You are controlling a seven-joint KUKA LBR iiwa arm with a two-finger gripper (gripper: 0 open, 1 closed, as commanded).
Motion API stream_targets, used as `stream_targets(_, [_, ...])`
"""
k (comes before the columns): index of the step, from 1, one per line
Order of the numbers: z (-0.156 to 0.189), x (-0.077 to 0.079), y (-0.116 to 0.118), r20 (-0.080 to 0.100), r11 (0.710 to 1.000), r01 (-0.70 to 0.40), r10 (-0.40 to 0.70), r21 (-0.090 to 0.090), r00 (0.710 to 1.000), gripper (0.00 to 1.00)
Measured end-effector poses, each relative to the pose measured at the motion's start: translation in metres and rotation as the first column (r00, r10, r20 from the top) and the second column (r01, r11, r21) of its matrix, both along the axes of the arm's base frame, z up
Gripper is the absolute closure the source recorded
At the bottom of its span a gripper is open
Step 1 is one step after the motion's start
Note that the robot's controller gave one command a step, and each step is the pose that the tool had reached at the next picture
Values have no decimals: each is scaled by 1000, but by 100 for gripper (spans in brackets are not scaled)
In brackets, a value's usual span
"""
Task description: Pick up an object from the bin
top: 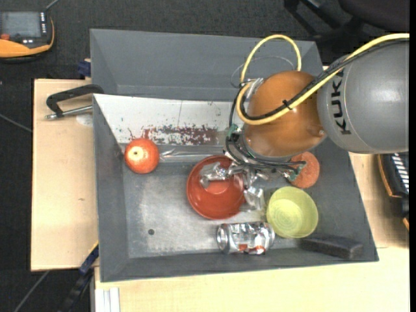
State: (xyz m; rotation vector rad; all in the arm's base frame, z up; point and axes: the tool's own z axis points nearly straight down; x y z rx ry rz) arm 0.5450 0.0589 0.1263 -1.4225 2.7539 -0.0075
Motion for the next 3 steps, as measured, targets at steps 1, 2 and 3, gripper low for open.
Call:
stream_targets(1, [-56,37,-23,6,988,-156,156,-5,988,0])
stream_targets(2, [-52,39,-23,12,988,-155,155,-6,988,100])
stream_targets(3, [24,59,-34,21,878,-478,478,-26,878,100])
